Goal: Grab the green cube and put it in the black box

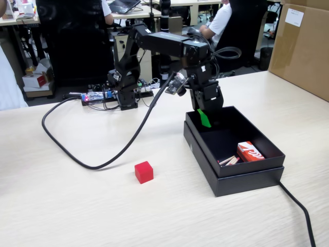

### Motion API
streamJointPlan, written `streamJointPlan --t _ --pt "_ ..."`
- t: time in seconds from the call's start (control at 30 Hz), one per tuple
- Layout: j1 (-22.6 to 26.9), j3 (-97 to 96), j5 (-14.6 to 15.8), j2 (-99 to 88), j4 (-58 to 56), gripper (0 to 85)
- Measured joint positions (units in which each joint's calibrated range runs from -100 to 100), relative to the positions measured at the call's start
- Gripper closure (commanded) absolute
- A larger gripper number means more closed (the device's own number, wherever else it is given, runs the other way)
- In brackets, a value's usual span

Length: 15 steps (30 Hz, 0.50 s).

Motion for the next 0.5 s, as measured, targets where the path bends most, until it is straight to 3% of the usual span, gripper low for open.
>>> streamJointPlan --t 0.17,0.27,0.43,0.5 --pt "0.1 0.0 0.3 5.0 0.2 84.2" --pt "0.1 0.0 0.3 6.2 0.2 72.9" --pt "0.2 -1.8 0.4 7.2 0.9 70.5" --pt "0.2 -1.8 0.4 7.4 0.9 59.5"
